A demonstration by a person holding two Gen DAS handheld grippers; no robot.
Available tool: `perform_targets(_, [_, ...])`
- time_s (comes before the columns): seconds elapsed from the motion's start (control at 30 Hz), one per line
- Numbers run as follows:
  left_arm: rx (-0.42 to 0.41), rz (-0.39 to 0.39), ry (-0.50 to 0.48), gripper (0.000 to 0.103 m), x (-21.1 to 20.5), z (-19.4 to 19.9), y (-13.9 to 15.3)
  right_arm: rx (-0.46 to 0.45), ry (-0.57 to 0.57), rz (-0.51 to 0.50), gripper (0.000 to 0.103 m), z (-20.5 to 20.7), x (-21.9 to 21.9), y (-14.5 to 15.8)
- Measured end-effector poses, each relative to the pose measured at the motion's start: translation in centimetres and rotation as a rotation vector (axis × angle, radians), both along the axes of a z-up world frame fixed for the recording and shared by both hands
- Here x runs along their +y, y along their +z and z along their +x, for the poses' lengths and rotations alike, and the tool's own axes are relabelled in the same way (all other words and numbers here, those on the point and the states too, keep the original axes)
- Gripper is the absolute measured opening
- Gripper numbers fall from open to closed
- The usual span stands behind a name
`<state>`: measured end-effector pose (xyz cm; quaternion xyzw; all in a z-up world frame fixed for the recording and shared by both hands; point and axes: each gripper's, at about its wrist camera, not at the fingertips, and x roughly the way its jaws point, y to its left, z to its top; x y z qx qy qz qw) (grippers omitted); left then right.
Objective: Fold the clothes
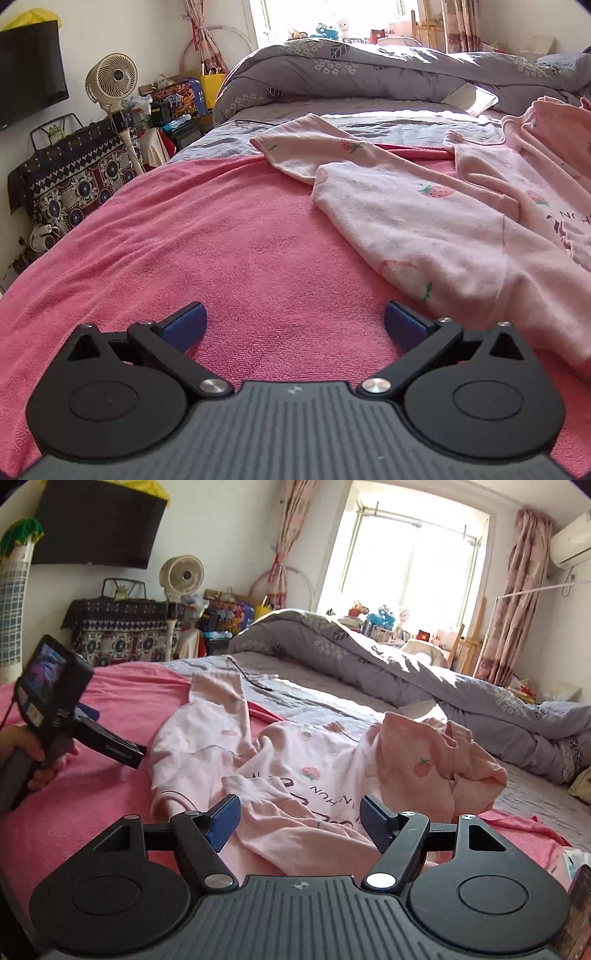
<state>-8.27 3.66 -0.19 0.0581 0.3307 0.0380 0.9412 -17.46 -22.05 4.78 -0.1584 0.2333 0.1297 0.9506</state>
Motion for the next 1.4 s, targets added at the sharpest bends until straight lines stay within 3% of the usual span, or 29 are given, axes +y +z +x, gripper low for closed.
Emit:
perform_targets(0.07, [0.012,-0.054,0.0,0.103,0.7,0.1,0.0,0.105,-0.016,-0.067,0.066,3.8,2.2,-2.8])
perform_targets(0.1, [0.017,-0.08,0.001,0.103,1.1,0.2,0.0,0.15,-0.043,-0.088,0.046,5.3,2.7,-4.3])
perform_targets(0.17, [0.013,-0.078,0.002,0.103,0.9,0.1,0.0,0.177,-0.075,-0.021,0.03,6.3,2.2,-4.9])
perform_targets(0.2, [0.01,-0.065,0.002,0.103,0.7,0.1,0.0,0.145,-0.12,-0.009,0.01,6.3,1.2,-3.9])
perform_targets(0.4, [0.008,-0.068,0.002,0.103,0.5,0.0,0.1,-0.133,-0.457,-0.061,0.01,5.9,-5.4,3.5])
perform_targets(0.47, [0.007,-0.064,0.003,0.103,0.4,0.0,0.1,-0.2,-0.666,-0.125,0.014,7.3,-9.0,5.2])
perform_targets(0.53, [0.006,-0.067,0.003,0.103,0.4,0.1,0.1,-0.187,-0.801,-0.177,0.032,8.5,-11.4,5.7])
perform_targets(0.57, [0.006,-0.07,0.003,0.103,0.5,0.1,0.1,-0.161,-0.833,-0.173,0.048,8.7,-12.1,5.9])
perform_targets(0.6, [0.006,-0.074,0.003,0.103,0.5,0.1,0.2,-0.158,-0.775,-0.128,0.066,8.0,-11.7,5.8])
perform_targets(0.67, [0.01,-0.096,0.005,0.103,0.9,0.1,0.4,-0.163,-0.544,-0.009,0.076,5.9,-9.5,5.2])
perform_targets(0.77, [-0.009,-0.097,0.071,0.103,2.5,-0.5,1.5,-0.096,-0.166,0.019,0.076,3.7,-2.6,3.5])
perform_targets(0.83, [-0.04,-0.003,0.141,0.103,4.3,-0.9,2.1,-0.055,0.027,-0.004,0.076,2.7,2.8,2.1])
perform_targets(0.9, [-0.058,0.096,0.203,0.103,6.5,-1.0,2.3,-0.005,0.147,-0.031,0.076,2.9,8.0,0.4])
perform_targets(1.0, [-0.051,0.207,0.32,0.103,11.1,-0.9,0.9,0.047,0.18,-0.11,0.076,5.0,14.7,-2.9])
perform_targets(1.1, [-0.067,0.045,0.32,0.103,14.2,-1.3,0.1,0.023,0.069,-0.194,0.074,8.1,18.4,-6.4])
perform_targets(1.13, [-0.071,-0.015,0.319,0.103,15.0,-1.4,0.1,0.024,0.025,-0.171,0.066,9.0,18.5,-6.2])
perform_targets(1.17, [-0.075,-0.069,0.319,0.103,15.7,-1.4,0.0,0.04,-0.031,-0.134,0.011,10.0,18.2,-5.5])
perform_targets(1.27, [-0.072,0.046,0.314,0.103,13.8,-0.8,-0.3,0.059,-0.117,0.034,0.01,11.6,16.7,-2.8])
perform_targets(1.4, [-0.077,0.036,0.313,0.103,14.0,-1.1,-0.3,0.038,0.091,0.201,0.01,7.7,17.1,1.8])
